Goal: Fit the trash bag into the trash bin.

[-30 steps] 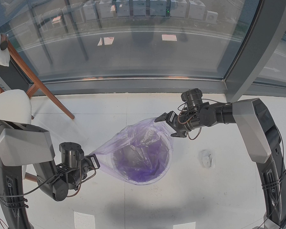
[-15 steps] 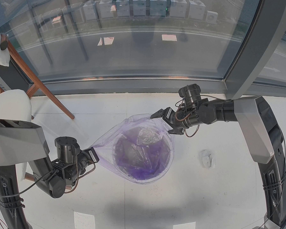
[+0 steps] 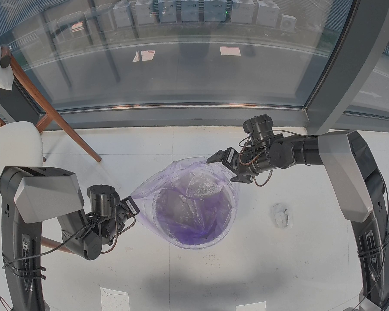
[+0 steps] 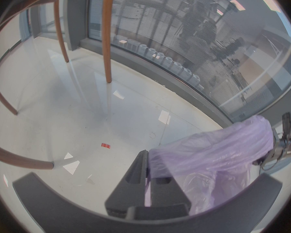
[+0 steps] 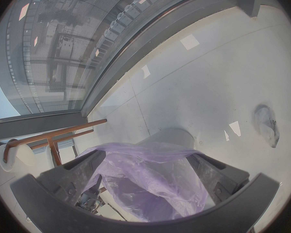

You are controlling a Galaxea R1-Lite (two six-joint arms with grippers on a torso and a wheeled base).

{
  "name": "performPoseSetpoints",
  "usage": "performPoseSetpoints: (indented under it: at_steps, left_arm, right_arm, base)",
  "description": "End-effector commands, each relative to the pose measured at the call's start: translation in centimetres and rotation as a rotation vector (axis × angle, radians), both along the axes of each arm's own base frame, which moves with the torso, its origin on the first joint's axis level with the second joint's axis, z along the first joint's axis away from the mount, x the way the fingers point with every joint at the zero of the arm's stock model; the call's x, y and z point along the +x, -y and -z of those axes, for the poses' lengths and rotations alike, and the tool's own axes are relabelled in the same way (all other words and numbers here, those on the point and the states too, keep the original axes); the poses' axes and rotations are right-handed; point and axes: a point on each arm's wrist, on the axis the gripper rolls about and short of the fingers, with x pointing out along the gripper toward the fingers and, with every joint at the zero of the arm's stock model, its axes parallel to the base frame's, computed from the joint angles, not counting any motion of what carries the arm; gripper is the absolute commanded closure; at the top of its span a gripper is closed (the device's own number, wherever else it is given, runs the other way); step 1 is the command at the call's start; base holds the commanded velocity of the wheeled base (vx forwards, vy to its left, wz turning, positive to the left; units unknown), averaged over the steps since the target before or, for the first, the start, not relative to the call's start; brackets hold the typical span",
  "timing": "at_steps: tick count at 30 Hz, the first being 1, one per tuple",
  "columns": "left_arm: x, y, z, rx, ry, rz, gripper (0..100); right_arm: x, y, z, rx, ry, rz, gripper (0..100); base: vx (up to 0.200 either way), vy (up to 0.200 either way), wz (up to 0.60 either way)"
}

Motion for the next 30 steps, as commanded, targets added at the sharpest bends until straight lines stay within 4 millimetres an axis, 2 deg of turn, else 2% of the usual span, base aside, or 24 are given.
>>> performPoseSetpoints:
  at_steps: [1,2,6,10,16,17,18,20,22,27,30]
  left_arm:
    - [0.5,0.1,0.7,-0.048,-0.009,-0.020,100]
    - [0.4,0.2,0.8,-0.054,-0.013,-0.021,0]
    - [0.2,0.3,0.6,-0.066,0.009,-0.021,0]
    - [-0.3,0.8,-0.9,-0.089,0.076,0.003,0]
    - [-4.1,0.4,-6.8,-0.136,0.169,0.071,0]
    - [-4.4,0.3,-7.3,-0.139,0.178,0.072,0]
    - [-5.6,0.0,-8.7,-0.147,0.199,0.082,0]
    - [-6.5,0.0,-9.5,-0.156,0.209,0.106,0]
    - [-8.0,-0.1,-11.1,-0.198,0.223,0.216,0]
    - [-8.1,-0.3,-11.2,-0.217,0.159,0.295,0]
    - [-7.3,0.2,-11.5,-0.229,0.101,0.351,0]
  right_arm:
    - [-0.1,-0.1,-0.1,-0.002,-0.001,-0.001,0]
    - [-0.1,-0.1,-0.1,-0.002,-0.001,-0.001,0]
    - [-0.1,-0.1,0.0,-0.008,0.000,0.004,0]
    - [-0.1,-0.1,0.0,-0.009,0.001,0.005,0]
    - [-0.2,-0.3,-0.1,-0.010,0.003,0.002,0]
    - [-0.2,-0.3,-0.1,-0.010,0.003,0.002,0]
    - [-0.2,-0.3,-0.1,-0.010,0.003,0.002,0]
    - [-0.2,-0.3,0.0,-0.010,0.001,0.003,0]
    - [-0.2,-0.3,0.0,-0.010,0.001,0.002,0]
    - [-0.4,-0.8,0.0,-0.013,0.002,-0.004,0]
    - [-0.4,-0.8,0.0,-0.022,0.007,0.004,0]
  base:
    - [0.000,0.000,0.00]
    - [0.000,0.000,0.00]
    - [0.000,0.000,0.00]
    - [0.000,0.000,0.00]
    - [0.000,0.000,0.00]
    - [0.000,0.000,0.00]
    - [0.000,0.000,0.00]
    - [0.000,0.000,0.00]
    - [0.000,0.000,0.00]
    - [0.000,0.000,0.00]
    - [0.000,0.000,0.00]
